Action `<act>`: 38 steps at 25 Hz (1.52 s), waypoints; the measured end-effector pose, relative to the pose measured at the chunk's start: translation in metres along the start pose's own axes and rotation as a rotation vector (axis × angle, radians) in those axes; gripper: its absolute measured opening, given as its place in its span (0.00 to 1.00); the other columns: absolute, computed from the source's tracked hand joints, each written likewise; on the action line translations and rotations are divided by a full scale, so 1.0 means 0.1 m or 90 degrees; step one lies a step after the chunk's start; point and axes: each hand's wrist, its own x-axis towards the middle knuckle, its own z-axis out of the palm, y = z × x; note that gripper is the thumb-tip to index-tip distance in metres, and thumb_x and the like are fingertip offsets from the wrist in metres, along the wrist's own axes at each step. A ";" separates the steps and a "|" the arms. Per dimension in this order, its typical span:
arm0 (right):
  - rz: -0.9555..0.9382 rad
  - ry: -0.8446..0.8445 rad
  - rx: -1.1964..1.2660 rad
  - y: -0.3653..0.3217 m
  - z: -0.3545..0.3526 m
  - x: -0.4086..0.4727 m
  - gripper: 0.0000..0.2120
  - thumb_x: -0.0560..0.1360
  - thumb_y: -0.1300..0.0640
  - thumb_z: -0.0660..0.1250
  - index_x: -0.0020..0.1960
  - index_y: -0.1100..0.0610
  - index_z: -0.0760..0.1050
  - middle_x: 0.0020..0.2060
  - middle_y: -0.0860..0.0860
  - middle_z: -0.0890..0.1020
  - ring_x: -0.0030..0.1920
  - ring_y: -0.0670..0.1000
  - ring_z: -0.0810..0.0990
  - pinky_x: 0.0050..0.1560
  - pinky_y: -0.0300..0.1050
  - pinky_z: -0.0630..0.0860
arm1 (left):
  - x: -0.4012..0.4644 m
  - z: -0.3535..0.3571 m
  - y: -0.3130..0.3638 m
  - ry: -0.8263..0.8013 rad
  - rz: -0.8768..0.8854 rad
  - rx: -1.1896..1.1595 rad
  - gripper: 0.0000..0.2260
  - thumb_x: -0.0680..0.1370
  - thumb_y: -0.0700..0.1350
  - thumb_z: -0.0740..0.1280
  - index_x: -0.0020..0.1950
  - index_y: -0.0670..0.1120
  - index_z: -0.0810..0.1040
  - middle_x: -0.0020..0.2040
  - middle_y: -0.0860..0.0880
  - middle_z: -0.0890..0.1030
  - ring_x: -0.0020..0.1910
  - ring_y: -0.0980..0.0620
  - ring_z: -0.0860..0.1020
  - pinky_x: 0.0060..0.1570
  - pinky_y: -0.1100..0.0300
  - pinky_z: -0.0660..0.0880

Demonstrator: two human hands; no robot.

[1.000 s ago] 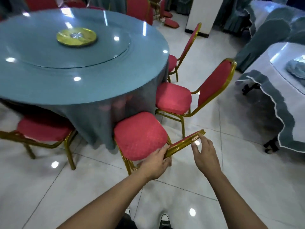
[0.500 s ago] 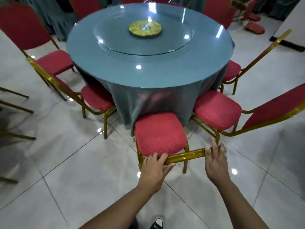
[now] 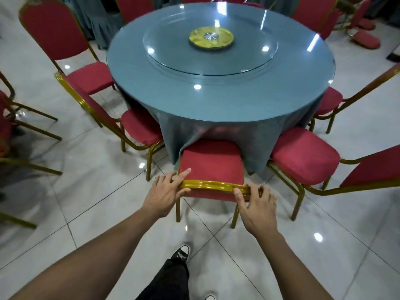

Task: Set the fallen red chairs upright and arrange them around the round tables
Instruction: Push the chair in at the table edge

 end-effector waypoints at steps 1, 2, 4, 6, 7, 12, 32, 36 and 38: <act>0.003 -0.026 0.028 -0.15 0.05 0.09 0.35 0.76 0.25 0.41 0.71 0.45 0.63 0.69 0.58 0.65 0.73 0.62 0.61 0.75 0.63 0.58 | 0.12 -0.06 -0.16 0.001 -0.024 -0.007 0.30 0.78 0.70 0.41 0.79 0.66 0.41 0.75 0.43 0.65 0.71 0.41 0.66 0.72 0.43 0.65; 0.004 -0.058 0.052 -0.29 0.10 0.20 0.35 0.76 0.26 0.42 0.75 0.44 0.59 0.73 0.59 0.61 0.76 0.62 0.57 0.76 0.62 0.57 | 0.25 -0.12 -0.31 0.003 -0.061 -0.021 0.31 0.77 0.71 0.41 0.79 0.66 0.41 0.77 0.42 0.62 0.74 0.40 0.64 0.72 0.41 0.64; -0.002 -0.108 0.078 -0.56 0.20 0.41 0.36 0.76 0.26 0.43 0.79 0.42 0.50 0.79 0.59 0.52 0.80 0.59 0.46 0.78 0.62 0.51 | 0.47 -0.19 -0.53 0.025 -0.147 -0.075 0.34 0.76 0.73 0.43 0.79 0.64 0.39 0.80 0.39 0.55 0.77 0.37 0.59 0.73 0.38 0.63; -0.013 -0.120 0.082 -0.76 0.31 0.56 0.38 0.75 0.24 0.42 0.80 0.40 0.46 0.80 0.58 0.48 0.80 0.58 0.44 0.79 0.61 0.48 | 0.56 -0.17 -0.67 0.064 -0.190 -0.132 0.38 0.75 0.75 0.46 0.79 0.63 0.35 0.82 0.39 0.48 0.80 0.36 0.52 0.73 0.38 0.60; -0.017 -0.109 0.082 -0.81 0.36 0.57 0.39 0.74 0.23 0.42 0.80 0.40 0.46 0.80 0.57 0.48 0.80 0.58 0.44 0.79 0.61 0.47 | 0.58 -0.13 -0.70 0.074 -0.188 -0.157 0.40 0.74 0.77 0.48 0.79 0.63 0.34 0.82 0.40 0.44 0.80 0.37 0.48 0.73 0.38 0.58; -0.006 -0.070 0.126 -0.92 0.49 0.58 0.39 0.74 0.22 0.43 0.79 0.38 0.46 0.80 0.52 0.49 0.79 0.50 0.45 0.78 0.63 0.49 | 0.69 -0.15 -0.92 0.066 -0.153 -0.212 0.40 0.74 0.75 0.54 0.78 0.66 0.36 0.81 0.43 0.37 0.80 0.40 0.41 0.74 0.36 0.55; 0.103 0.173 0.069 -0.18 -0.22 0.36 0.20 0.81 0.48 0.60 0.72 0.48 0.68 0.67 0.47 0.74 0.66 0.49 0.73 0.66 0.48 0.71 | 0.84 -0.55 1.03 0.033 0.325 -0.110 0.14 0.82 0.53 0.59 0.67 0.55 0.71 0.65 0.56 0.71 0.65 0.53 0.69 0.66 0.54 0.66; 0.161 0.249 0.107 0.40 -0.57 0.33 0.18 0.80 0.50 0.63 0.70 0.46 0.70 0.65 0.45 0.75 0.64 0.48 0.74 0.66 0.47 0.71 | 0.93 -0.50 1.77 0.017 0.369 -0.121 0.14 0.81 0.52 0.60 0.66 0.54 0.72 0.63 0.55 0.72 0.61 0.52 0.70 0.62 0.54 0.68; 0.170 0.277 0.126 0.76 -0.78 0.29 0.18 0.80 0.50 0.63 0.70 0.46 0.70 0.65 0.45 0.75 0.64 0.48 0.74 0.67 0.48 0.72 | 0.95 -0.44 2.22 0.020 0.384 -0.120 0.13 0.81 0.52 0.60 0.65 0.54 0.73 0.62 0.54 0.73 0.59 0.51 0.71 0.60 0.54 0.69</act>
